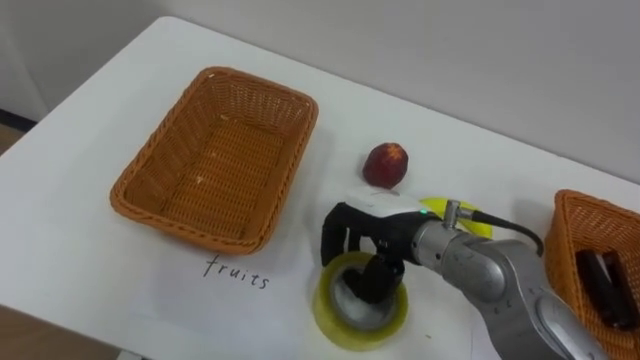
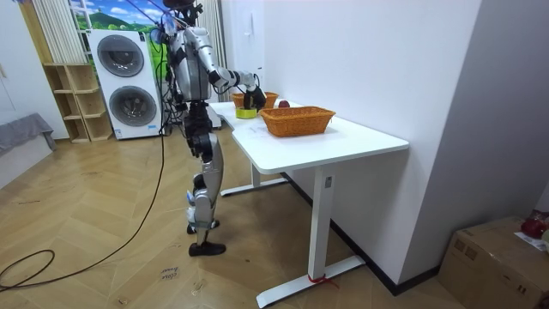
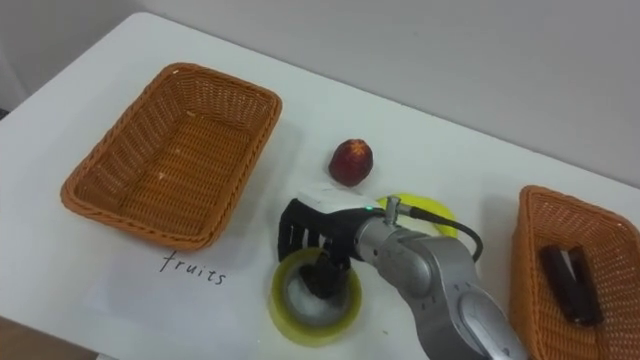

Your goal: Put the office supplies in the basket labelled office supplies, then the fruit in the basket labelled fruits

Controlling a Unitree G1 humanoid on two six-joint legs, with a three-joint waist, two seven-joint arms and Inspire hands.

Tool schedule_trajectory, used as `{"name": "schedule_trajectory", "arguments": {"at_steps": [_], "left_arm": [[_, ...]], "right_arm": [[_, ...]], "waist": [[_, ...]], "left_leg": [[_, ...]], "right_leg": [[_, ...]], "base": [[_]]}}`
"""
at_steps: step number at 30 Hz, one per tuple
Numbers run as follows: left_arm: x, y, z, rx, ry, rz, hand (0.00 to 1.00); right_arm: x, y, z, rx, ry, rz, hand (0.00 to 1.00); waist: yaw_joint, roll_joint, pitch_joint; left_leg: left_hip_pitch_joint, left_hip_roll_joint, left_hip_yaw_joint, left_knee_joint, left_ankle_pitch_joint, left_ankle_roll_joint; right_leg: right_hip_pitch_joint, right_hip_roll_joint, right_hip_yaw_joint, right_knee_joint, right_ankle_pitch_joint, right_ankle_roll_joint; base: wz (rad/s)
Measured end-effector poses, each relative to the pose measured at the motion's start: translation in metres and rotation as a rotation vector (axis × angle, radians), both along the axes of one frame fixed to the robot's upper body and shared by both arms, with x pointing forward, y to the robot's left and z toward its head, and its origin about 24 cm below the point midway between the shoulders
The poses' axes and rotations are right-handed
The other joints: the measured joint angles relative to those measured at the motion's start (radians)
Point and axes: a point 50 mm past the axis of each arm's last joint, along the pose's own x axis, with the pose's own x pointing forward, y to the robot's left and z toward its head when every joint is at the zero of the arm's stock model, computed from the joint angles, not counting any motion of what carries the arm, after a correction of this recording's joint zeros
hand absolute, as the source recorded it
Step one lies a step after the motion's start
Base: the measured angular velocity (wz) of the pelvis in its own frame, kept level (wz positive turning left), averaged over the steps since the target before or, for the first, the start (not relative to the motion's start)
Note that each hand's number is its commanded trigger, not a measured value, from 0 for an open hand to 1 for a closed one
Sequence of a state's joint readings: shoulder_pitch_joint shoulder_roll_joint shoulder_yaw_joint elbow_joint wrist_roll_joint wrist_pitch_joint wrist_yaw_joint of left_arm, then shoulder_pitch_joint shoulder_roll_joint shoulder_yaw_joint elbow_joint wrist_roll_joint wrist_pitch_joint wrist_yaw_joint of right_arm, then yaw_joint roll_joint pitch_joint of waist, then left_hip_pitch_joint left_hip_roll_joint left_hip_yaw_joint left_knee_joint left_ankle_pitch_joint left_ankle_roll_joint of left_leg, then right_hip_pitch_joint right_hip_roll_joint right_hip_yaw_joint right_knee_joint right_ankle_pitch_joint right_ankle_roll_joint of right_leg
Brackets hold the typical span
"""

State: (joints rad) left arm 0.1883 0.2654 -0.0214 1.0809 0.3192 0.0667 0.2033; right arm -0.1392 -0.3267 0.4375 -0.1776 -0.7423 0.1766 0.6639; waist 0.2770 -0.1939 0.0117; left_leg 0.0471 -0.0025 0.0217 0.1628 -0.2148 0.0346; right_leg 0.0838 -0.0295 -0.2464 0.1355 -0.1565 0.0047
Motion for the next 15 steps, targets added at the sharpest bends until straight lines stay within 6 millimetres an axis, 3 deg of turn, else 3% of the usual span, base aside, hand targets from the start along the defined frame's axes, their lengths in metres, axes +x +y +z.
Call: {"name": "schedule_trajectory", "arguments": {"at_steps": [8, 15], "left_arm": [[0.002, 0.000, 0.000, 0.007, -0.026, 0.035, 0.00], [-0.003, 0.004, 0.002, 0.023, -0.051, 0.118, 0.00]], "right_arm": [[0.002, -0.005, 0.002, 0.040, 0.017, -0.015, 1.00], [0.011, -0.031, 0.014, 0.102, -0.016, -0.107, 1.00]], "waist": [[-0.018, 0.000, 0.0004], [-0.059, 0.016, 0.0119]], "left_leg": [[0.001, -0.002, -0.001, 0.003, 0.001, 0.001], [0.012, -0.005, 0.010, 0.005, 0.002, 0.004]], "right_leg": [[0.000, -0.002, 0.001, 0.000, 0.000, 0.000], [0.002, -0.004, 0.046, -0.001, 0.000, 0.000]], "base": [[0.00], [-0.05]]}}
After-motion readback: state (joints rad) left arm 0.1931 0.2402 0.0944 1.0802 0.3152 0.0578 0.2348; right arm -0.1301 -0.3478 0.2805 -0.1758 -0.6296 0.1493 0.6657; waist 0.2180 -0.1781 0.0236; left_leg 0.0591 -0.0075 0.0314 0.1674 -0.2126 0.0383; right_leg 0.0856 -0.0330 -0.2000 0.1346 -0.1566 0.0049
